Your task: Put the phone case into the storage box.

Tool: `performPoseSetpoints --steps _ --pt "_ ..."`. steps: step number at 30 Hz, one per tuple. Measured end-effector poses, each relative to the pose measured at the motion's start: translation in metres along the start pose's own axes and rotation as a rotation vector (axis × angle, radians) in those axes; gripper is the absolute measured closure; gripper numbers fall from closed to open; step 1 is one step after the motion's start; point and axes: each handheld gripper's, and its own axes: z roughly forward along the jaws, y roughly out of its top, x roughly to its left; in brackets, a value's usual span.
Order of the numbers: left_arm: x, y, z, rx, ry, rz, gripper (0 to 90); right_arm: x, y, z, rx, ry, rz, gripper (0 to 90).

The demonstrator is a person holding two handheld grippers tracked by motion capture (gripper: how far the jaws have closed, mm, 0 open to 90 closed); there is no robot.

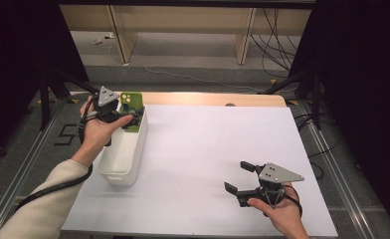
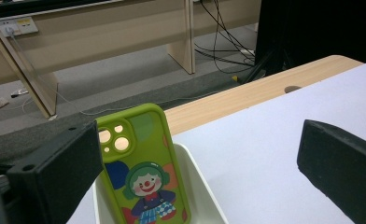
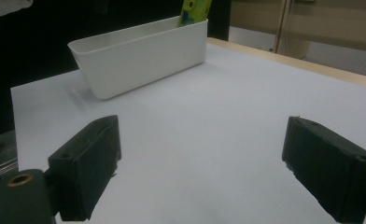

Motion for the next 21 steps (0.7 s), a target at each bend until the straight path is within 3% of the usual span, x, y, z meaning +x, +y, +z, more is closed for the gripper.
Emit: performPoseSetpoints --steps 21 --pt "-0.015 -0.009 -0.021 -0.015 -0.064 0.023 0.0 0.0 0.0 0.0 0.0 -0.002 -0.002 12.8"
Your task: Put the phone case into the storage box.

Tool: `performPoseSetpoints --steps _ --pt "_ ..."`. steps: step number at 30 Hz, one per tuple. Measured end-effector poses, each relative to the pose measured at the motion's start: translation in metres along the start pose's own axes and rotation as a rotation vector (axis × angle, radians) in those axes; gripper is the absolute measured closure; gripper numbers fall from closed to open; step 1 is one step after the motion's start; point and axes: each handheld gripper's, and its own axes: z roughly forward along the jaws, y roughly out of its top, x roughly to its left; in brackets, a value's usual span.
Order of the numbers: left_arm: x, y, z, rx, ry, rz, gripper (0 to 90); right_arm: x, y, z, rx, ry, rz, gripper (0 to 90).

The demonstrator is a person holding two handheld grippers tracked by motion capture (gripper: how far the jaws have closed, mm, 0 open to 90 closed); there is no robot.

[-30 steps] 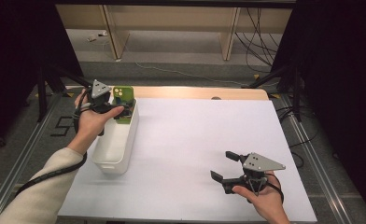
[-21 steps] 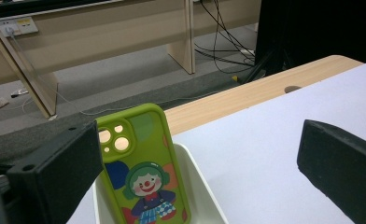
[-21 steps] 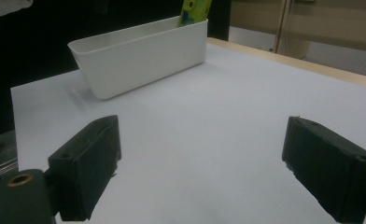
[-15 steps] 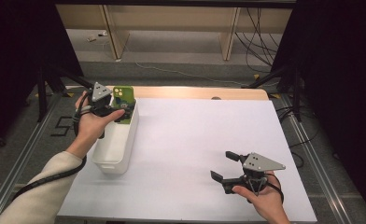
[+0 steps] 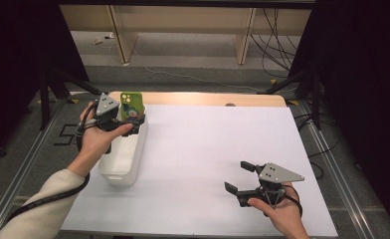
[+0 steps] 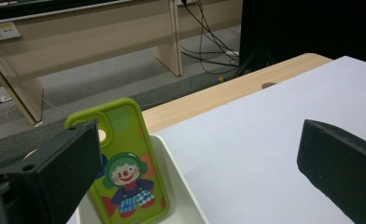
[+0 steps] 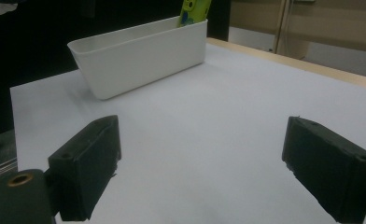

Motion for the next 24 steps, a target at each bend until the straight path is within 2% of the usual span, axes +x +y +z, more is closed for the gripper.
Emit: performPoseSetpoints --steps 4,24 --pt "-0.003 -0.003 -0.004 -0.002 -0.019 0.006 0.0 0.0 0.0 0.0 0.0 0.0 0.001 12.8" --pt "-0.01 -0.021 -0.028 -0.024 -0.062 0.005 0.0 0.0 0.0 0.0 -0.001 -0.003 -0.001 12.8"
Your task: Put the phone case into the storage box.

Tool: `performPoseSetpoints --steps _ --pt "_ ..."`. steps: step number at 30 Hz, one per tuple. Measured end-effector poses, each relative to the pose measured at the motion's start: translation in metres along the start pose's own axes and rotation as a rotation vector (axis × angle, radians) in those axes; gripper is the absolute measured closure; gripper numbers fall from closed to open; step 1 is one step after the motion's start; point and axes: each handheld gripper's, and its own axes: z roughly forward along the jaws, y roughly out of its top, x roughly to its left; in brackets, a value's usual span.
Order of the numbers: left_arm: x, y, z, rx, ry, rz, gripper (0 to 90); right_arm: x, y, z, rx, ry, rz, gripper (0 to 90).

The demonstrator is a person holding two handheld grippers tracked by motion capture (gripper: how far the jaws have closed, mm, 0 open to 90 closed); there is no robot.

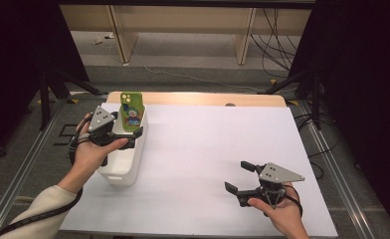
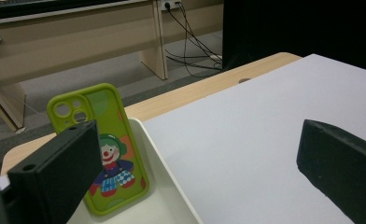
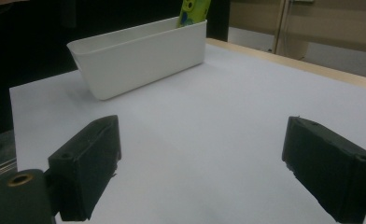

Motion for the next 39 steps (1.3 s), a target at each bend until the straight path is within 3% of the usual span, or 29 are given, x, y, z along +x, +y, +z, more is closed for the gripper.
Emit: performPoseSetpoints --steps 39 --pt "-0.022 -0.036 -0.031 -0.011 -0.073 0.024 0.0 0.0 0.001 0.0 -0.001 -0.001 -0.002 12.8"
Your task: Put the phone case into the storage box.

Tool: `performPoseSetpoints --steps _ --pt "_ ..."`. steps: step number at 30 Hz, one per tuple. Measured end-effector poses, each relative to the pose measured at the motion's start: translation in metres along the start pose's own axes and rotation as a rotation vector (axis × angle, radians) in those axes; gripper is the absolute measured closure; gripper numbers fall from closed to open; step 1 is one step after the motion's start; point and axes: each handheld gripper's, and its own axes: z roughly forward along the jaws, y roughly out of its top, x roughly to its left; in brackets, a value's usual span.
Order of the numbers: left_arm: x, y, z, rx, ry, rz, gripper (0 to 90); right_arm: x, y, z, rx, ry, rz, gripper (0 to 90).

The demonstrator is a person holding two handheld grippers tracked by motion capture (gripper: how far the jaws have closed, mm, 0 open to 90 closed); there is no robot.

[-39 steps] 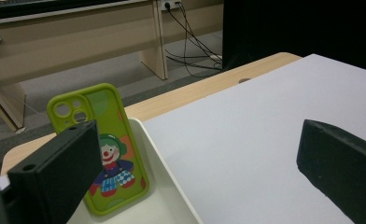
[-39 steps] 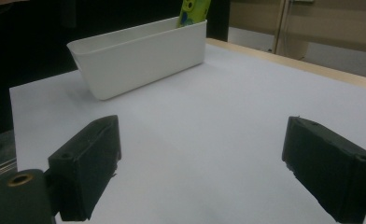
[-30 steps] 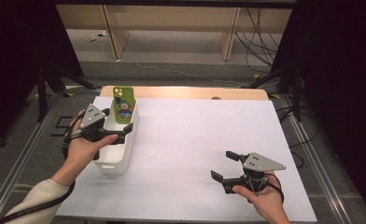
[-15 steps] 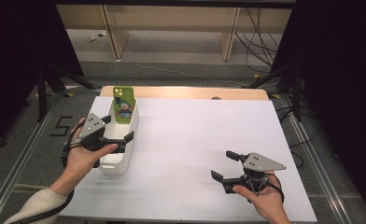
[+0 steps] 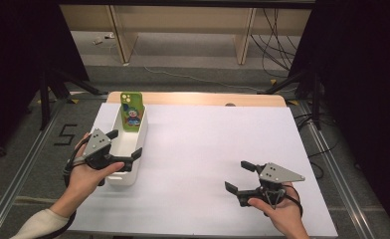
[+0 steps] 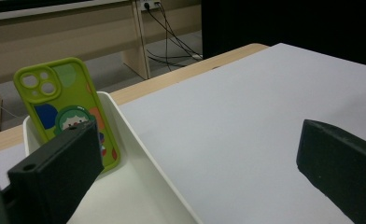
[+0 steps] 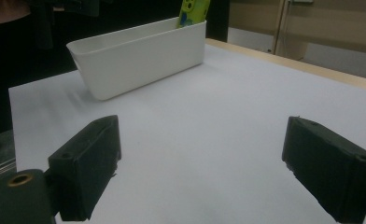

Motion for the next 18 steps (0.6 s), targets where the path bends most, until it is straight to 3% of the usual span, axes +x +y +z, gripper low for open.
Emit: performPoseSetpoints --steps 18 --pt "-0.004 -0.015 -0.01 -0.007 -0.02 0.003 0.0 0.0 0.0 0.0 0.0 0.001 0.001 12.8"
